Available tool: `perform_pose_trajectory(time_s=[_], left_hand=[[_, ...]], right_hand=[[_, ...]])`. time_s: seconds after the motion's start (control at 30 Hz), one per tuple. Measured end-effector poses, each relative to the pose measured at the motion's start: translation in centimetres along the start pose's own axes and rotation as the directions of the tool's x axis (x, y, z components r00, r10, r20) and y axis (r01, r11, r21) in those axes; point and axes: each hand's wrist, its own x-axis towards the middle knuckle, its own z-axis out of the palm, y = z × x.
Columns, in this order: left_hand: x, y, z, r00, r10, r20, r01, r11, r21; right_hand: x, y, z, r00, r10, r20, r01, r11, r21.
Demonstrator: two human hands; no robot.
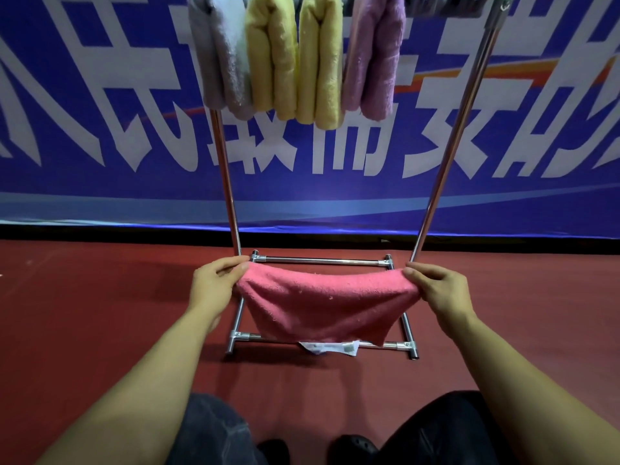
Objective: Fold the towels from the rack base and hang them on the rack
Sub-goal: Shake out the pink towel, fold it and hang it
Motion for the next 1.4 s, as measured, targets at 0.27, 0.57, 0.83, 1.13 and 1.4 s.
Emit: perform_pose_trajectory(time_s=[0.27, 0.57, 0.83, 1.13, 1.4], left_hand=[[0.4, -0.4, -0.6, 0.997, -0.065, 0.043, 0.065, 0.998, -0.021], [0.1, -0.2, -1.0, 0.985, 0.171, -0.01, -0.151, 0.895, 0.419], [0.0, -0.7, -0.7, 0.98, 0.193, 0.058, -0.186, 0.759, 0.624], [0.5, -1.0, -1.1, 0.999, 0.026, -0.034, -0.021, 0.992, 0.128], [0.7, -0.2, -0.8, 0.977, -0.069, -0.203, 0.026, 0.978, -0.207]], right_hand=[[0.0, 0.0, -0.1, 0.997, 0.014, 0.082, -0.022, 0.995, 0.095], [0.6, 0.0, -0.9, 0.991, -0.133, 0.028, 0.135, 0.942, -0.307], [0.5, -0.3, -0.7, 0.989, -0.146, 0.012, 0.13, 0.838, -0.529], [0.1, 0.0, -0.8, 0.99, -0.082, 0.114, 0.103, 0.975, -0.199], [-0.2, -0.7, -0.2, 0.997, -0.012, 0.082, -0.001, 0.988, 0.157]])
